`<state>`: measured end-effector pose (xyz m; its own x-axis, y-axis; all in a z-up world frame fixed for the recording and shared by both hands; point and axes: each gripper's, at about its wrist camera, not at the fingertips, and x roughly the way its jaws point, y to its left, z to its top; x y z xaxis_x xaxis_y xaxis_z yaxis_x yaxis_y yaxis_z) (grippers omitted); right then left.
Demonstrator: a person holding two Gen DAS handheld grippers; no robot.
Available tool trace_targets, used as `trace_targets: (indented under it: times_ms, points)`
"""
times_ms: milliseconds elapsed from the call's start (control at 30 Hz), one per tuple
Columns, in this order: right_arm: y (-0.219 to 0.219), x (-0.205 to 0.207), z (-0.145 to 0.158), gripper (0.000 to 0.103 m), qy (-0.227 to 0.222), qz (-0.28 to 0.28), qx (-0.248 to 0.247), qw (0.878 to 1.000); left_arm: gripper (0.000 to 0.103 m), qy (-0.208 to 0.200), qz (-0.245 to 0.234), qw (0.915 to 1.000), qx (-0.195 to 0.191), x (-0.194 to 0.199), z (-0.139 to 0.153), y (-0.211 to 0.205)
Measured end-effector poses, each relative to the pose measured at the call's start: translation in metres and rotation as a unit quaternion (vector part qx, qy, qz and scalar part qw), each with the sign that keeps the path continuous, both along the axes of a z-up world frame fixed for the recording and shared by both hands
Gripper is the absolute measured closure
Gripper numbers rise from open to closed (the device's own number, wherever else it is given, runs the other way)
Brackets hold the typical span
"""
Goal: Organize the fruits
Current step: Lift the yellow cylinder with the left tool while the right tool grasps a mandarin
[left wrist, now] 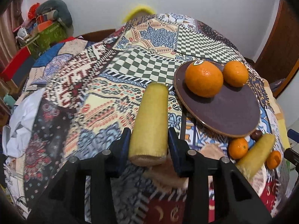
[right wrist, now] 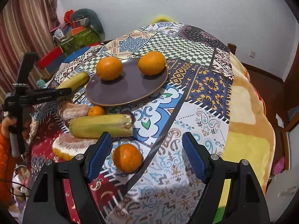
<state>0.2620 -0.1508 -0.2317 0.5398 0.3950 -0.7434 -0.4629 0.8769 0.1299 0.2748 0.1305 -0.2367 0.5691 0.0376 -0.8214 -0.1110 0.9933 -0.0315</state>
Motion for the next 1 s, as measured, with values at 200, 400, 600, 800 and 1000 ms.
trace_targets:
  times_ms: [200,400,600,800,1000]
  points:
    - [0.004,-0.011,0.0,0.027,0.002,0.014,0.0,1.0,0.064,-0.007,0.002,0.9999,0.011,-0.044,0.016,0.002]
    - [0.012,-0.017,-0.011,0.028,0.005,0.025,-0.018,1.0,0.065,0.007,0.015,0.9999,0.004,-0.087,0.011,0.0]
    - [0.011,-0.014,-0.022,0.034,0.021,0.027,-0.011,0.999,0.065,0.019,0.009,0.9996,0.021,-0.117,0.001,-0.015]
    - [0.015,-0.014,-0.027,0.056,0.029,0.037,-0.012,0.999,0.053,0.029,0.011,0.9991,0.029,-0.108,0.0,-0.017]
    - [0.018,-0.015,-0.026,0.068,0.029,0.045,-0.009,0.999,0.052,0.029,0.011,0.9991,0.03,-0.09,-0.002,-0.015]
